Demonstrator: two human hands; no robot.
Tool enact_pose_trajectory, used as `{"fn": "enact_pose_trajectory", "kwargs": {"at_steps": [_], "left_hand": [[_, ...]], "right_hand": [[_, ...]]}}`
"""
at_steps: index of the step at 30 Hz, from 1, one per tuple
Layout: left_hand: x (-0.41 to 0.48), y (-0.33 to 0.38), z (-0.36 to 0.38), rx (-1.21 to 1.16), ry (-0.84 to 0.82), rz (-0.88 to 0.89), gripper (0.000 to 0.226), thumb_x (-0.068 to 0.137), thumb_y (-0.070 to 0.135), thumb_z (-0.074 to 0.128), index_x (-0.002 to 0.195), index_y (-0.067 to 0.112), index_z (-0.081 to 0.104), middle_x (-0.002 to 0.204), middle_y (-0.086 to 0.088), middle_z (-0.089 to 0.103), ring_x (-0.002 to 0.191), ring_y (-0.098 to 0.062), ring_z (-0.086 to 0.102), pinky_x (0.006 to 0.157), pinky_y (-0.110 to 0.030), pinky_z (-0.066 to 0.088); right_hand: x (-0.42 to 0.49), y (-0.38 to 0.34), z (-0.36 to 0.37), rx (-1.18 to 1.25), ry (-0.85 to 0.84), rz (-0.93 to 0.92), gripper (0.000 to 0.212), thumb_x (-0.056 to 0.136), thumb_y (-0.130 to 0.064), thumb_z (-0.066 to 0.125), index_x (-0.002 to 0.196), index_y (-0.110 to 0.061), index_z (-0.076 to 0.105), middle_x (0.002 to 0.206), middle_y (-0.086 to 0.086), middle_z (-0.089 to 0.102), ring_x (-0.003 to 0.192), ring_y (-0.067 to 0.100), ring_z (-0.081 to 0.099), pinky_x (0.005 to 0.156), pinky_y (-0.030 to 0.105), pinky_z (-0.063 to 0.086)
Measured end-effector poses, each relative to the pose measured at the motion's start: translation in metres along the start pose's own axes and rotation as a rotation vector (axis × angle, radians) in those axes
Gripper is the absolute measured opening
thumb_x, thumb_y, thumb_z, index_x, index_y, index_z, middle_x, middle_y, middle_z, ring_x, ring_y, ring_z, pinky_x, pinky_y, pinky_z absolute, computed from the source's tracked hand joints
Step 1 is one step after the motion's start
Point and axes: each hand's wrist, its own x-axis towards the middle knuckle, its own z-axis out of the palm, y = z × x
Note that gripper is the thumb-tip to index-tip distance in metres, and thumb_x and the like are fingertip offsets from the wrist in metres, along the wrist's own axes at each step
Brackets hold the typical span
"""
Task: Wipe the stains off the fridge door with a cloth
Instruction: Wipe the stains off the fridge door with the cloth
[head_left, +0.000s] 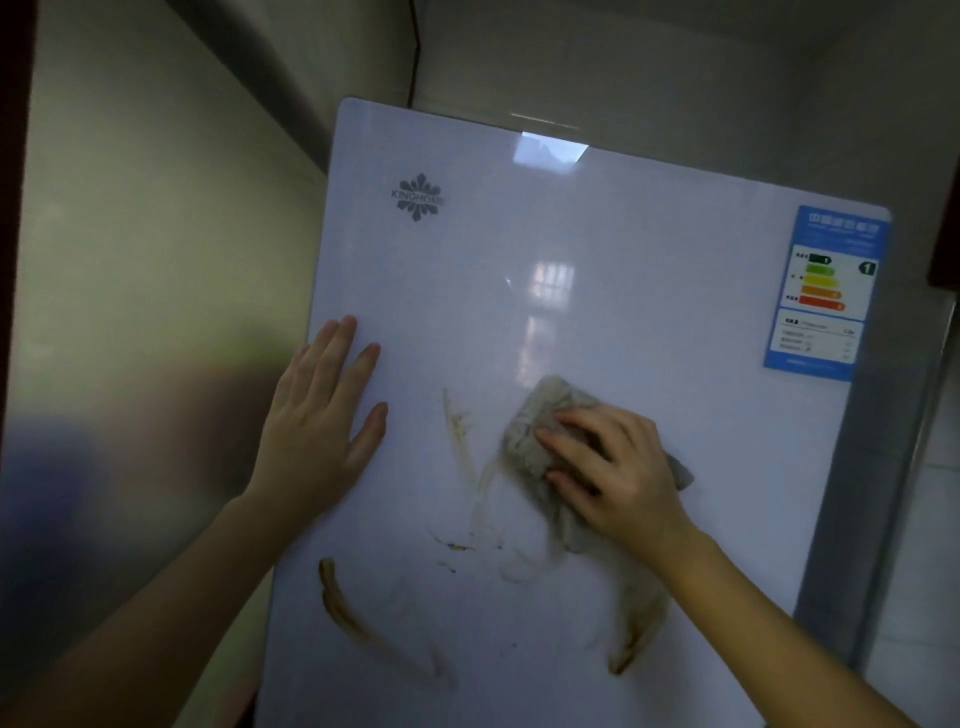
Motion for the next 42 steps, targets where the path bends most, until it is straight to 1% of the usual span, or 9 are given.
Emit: {"fn": "enact_pose_trajectory", "kwargs": {"at_steps": [5,12,18,22,29,31,36,38,42], "left_hand": [[0.0,-0.001,0.0,0.016,-0.001,0.008,0.059,0.1,0.039,0.044,0.151,0.011,0.039,0.165,-0.012,0.025,0.154,-0.029,0.022,0.126,-0.042,0.019],[-0.001,-0.001,0.003,-0.005,0.004,0.012,0.06,0.099,0.038,0.045,0.152,0.01,0.037,0.165,-0.013,0.024,0.155,-0.029,0.021,0.126,-0.046,0.021],[-0.001,0.001,0.005,-0.001,0.01,0.002,0.06,0.1,0.037,0.046,0.153,0.011,0.036,0.165,-0.014,0.024,0.155,-0.028,0.02,0.127,-0.045,0.018],[-0.001,0.0,0.007,0.006,0.018,0.003,0.06,0.101,0.037,0.044,0.154,0.011,0.035,0.165,-0.014,0.023,0.155,-0.028,0.019,0.127,-0.045,0.018],[-0.001,0.001,0.007,0.01,0.034,0.003,0.058,0.101,0.036,0.045,0.152,0.01,0.038,0.164,-0.015,0.026,0.155,-0.029,0.021,0.127,-0.045,0.019],[-0.001,0.003,0.007,0.007,0.04,-0.004,0.057,0.101,0.036,0.045,0.152,0.01,0.038,0.164,-0.016,0.027,0.154,-0.029,0.022,0.126,-0.046,0.021],[0.0,0.009,0.008,-0.017,0.045,-0.035,0.057,0.1,0.034,0.048,0.15,0.008,0.04,0.163,-0.016,0.028,0.154,-0.031,0.022,0.124,-0.053,0.024],[0.0,0.009,0.008,-0.02,0.041,-0.04,0.057,0.1,0.034,0.048,0.15,0.008,0.04,0.164,-0.016,0.027,0.154,-0.031,0.021,0.124,-0.053,0.024],[0.0,0.01,0.005,-0.011,0.03,-0.038,0.057,0.1,0.034,0.048,0.15,0.008,0.04,0.164,-0.016,0.026,0.154,-0.031,0.021,0.124,-0.052,0.023]], "right_hand": [[0.009,0.005,-0.004,0.008,0.18,0.349,0.033,0.088,-0.023,0.076,0.119,-0.013,0.073,0.12,0.011,0.065,0.112,0.032,0.059,0.098,0.04,0.04],[0.028,-0.006,0.004,0.033,0.072,0.149,0.029,0.091,-0.028,0.075,0.117,-0.015,0.075,0.118,0.01,0.067,0.112,0.028,0.058,0.095,0.041,0.044],[0.061,-0.016,0.015,0.044,0.181,0.331,0.032,0.088,-0.026,0.077,0.119,-0.016,0.073,0.12,0.009,0.065,0.112,0.03,0.057,0.098,0.034,0.037],[0.076,-0.036,0.03,0.09,0.095,0.178,0.031,0.089,-0.029,0.077,0.117,-0.017,0.074,0.12,0.009,0.066,0.113,0.028,0.058,0.094,0.04,0.042],[0.035,-0.05,0.037,0.115,-0.126,-0.3,0.026,0.092,-0.029,0.074,0.116,-0.018,0.076,0.12,0.01,0.071,0.109,0.029,0.065,0.089,0.041,0.049],[0.035,-0.036,0.031,0.075,-0.097,-0.256,0.026,0.092,-0.029,0.074,0.115,-0.018,0.077,0.119,0.011,0.072,0.108,0.029,0.063,0.088,0.042,0.049],[0.064,-0.03,0.027,0.035,0.066,0.1,0.029,0.089,-0.028,0.076,0.116,-0.015,0.076,0.118,0.012,0.069,0.11,0.029,0.058,0.093,0.041,0.043],[0.064,-0.046,0.037,0.071,0.054,0.082,0.03,0.088,-0.028,0.077,0.115,-0.015,0.076,0.118,0.012,0.069,0.11,0.029,0.059,0.094,0.041,0.043],[0.03,-0.068,0.046,0.115,-0.084,-0.155,0.029,0.091,-0.032,0.076,0.117,-0.019,0.076,0.119,0.01,0.071,0.11,0.028,0.061,0.09,0.039,0.045]]}}
